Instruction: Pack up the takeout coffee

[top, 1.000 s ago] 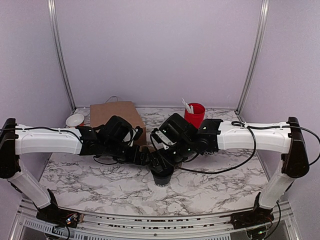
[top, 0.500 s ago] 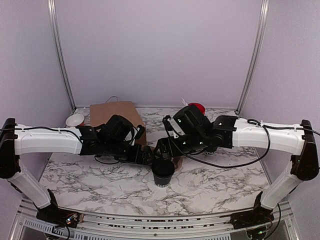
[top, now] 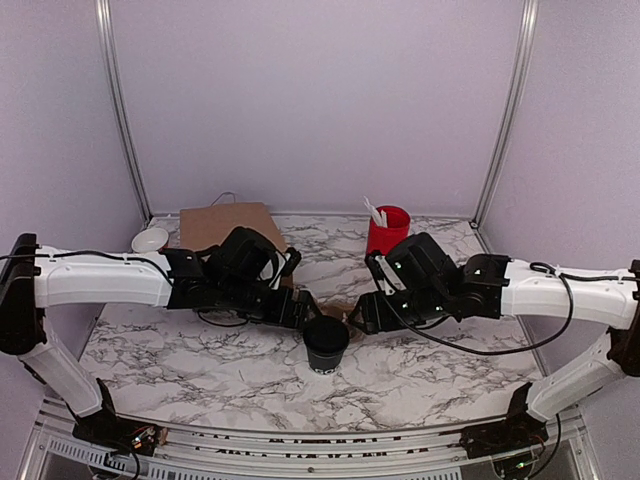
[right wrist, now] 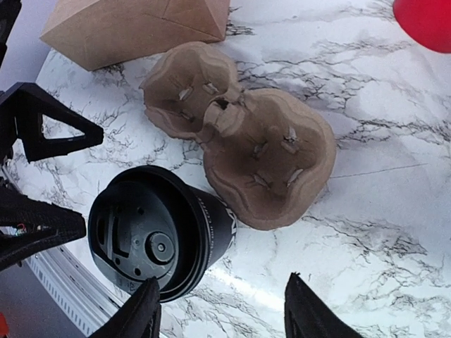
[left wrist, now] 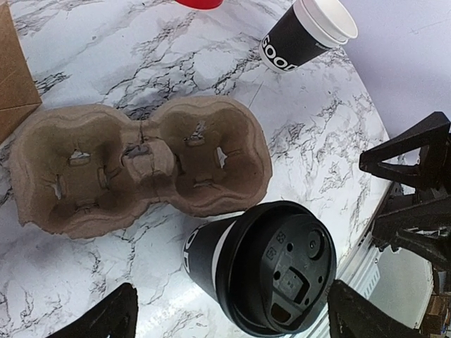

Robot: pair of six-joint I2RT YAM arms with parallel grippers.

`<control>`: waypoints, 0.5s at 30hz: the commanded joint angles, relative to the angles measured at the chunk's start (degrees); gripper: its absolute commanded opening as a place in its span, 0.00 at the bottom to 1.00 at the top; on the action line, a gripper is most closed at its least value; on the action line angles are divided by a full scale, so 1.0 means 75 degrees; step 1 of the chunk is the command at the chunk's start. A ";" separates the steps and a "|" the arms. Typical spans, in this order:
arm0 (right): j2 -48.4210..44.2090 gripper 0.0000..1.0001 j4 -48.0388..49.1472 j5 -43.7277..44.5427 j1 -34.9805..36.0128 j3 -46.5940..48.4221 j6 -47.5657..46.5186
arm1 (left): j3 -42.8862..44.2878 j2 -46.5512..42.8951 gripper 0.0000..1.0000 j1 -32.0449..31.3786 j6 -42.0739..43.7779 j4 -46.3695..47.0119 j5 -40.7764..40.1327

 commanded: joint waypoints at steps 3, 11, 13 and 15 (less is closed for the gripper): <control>-0.0267 0.50 0.0664 -0.0433 -0.0268 -0.0493 0.0371 | 0.0348 0.0430 0.91 -0.0203 0.0144 -0.0048 0.0116; 0.0109 0.44 0.1158 -0.1166 -0.0327 -0.0728 0.0286 | 0.0280 0.0481 0.81 -0.0257 0.0124 -0.0143 0.0030; 0.0204 0.42 0.1283 -0.1325 -0.0327 -0.0717 0.0290 | 0.0280 0.0483 0.79 -0.0265 0.0146 -0.0183 0.0012; 0.0292 0.41 0.1404 -0.1455 -0.0328 -0.0717 0.0290 | 0.0291 0.0475 0.77 -0.0266 0.0186 -0.0241 -0.0039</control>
